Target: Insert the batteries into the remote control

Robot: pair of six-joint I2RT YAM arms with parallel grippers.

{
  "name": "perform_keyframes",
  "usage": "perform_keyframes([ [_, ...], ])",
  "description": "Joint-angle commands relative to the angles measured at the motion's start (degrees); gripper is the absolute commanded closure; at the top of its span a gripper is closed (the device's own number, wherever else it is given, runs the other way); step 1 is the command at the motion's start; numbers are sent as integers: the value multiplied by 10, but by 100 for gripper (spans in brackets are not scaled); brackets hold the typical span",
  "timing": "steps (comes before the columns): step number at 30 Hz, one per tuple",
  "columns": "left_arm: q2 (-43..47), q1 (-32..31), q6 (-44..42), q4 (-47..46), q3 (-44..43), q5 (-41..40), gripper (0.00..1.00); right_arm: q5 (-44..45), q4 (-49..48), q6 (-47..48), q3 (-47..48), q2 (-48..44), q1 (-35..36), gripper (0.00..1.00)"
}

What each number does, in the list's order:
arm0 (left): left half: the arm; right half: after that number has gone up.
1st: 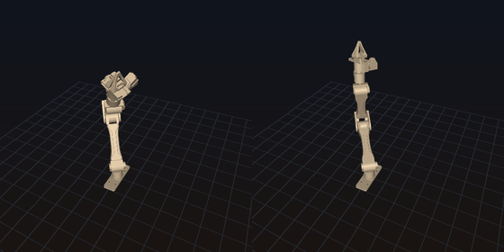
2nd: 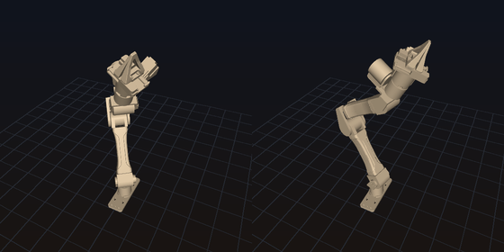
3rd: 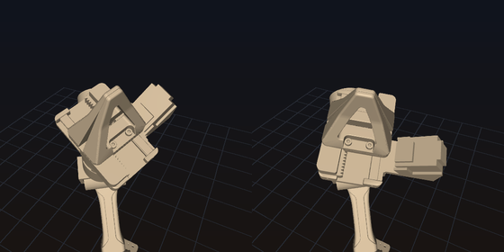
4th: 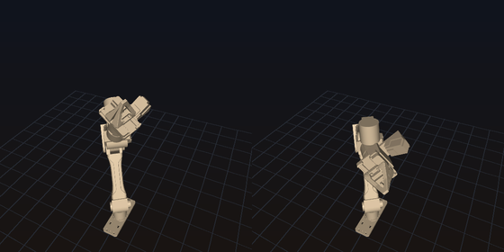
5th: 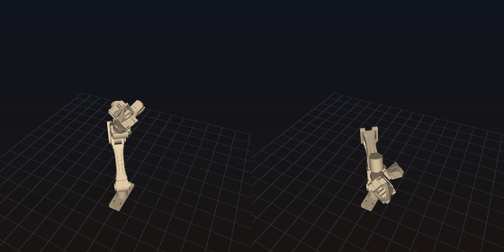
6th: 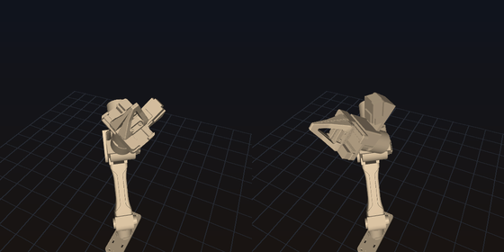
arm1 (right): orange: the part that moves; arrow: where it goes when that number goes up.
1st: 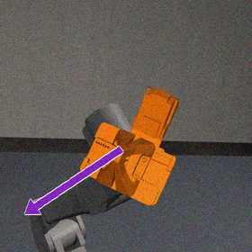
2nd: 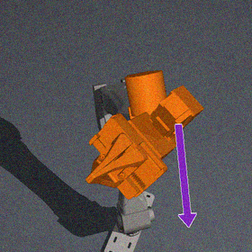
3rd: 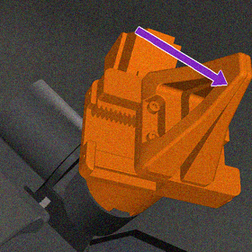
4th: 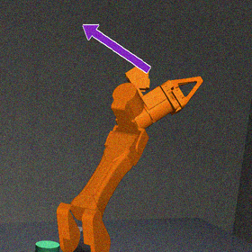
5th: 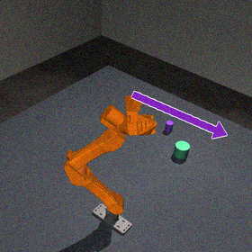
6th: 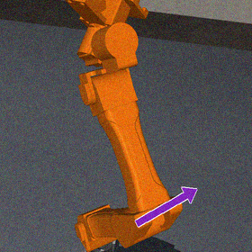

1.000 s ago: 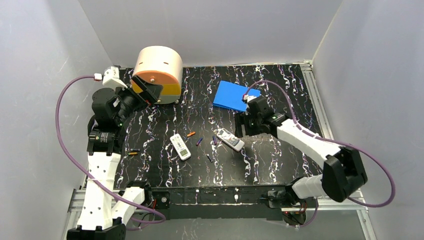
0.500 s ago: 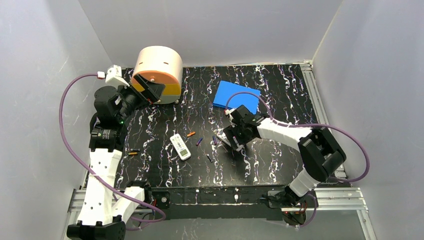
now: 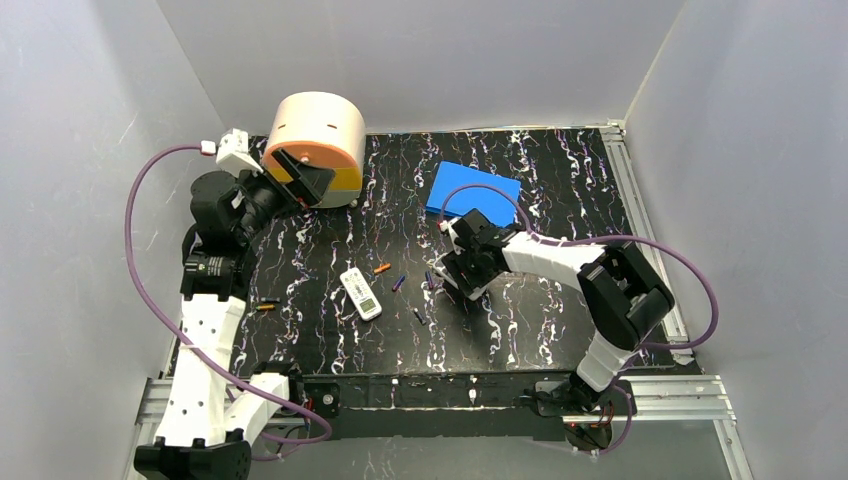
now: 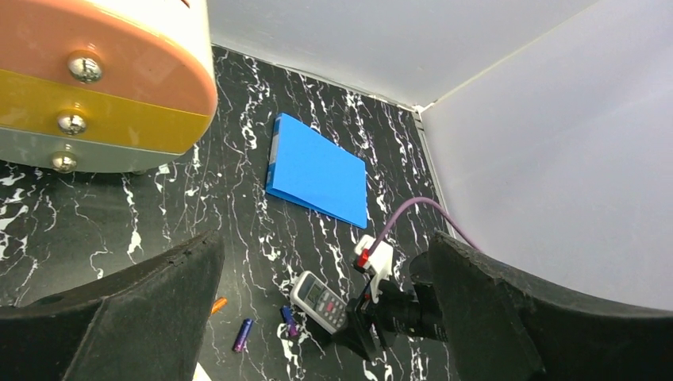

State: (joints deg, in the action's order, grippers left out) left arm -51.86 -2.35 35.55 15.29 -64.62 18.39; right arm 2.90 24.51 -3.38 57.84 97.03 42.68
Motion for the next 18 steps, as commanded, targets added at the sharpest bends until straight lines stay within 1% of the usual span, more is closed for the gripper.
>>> perform_keyframes([
  [1,3,2,-4,-37,18,66,2,31,-23,-7,3,1,7,55],
  [3,-3,-1,6,-61,24,90,2,38,-35,-15,-4,-16,8,63],
  [4,-8,-4,17,-67,24,93,2,37,-39,-20,-5,-26,8,64],
  [6,-20,-12,35,-81,26,102,2,-6,-55,-42,-6,-50,0,67],
  [8,-30,-25,45,-89,31,110,2,-83,-86,-85,-8,-77,-13,67],
  [10,-37,-41,46,-88,39,115,2,-128,-125,-125,-11,-94,-27,68],
  [13,-46,-72,54,-90,53,126,2,-215,-183,-188,-17,-107,-71,68],
  [16,-60,-103,66,-93,69,128,2,-282,-238,-254,-26,-111,-102,69],
  [18,-66,-119,88,-102,88,117,2,-307,-269,-291,-28,-103,-110,70],
])
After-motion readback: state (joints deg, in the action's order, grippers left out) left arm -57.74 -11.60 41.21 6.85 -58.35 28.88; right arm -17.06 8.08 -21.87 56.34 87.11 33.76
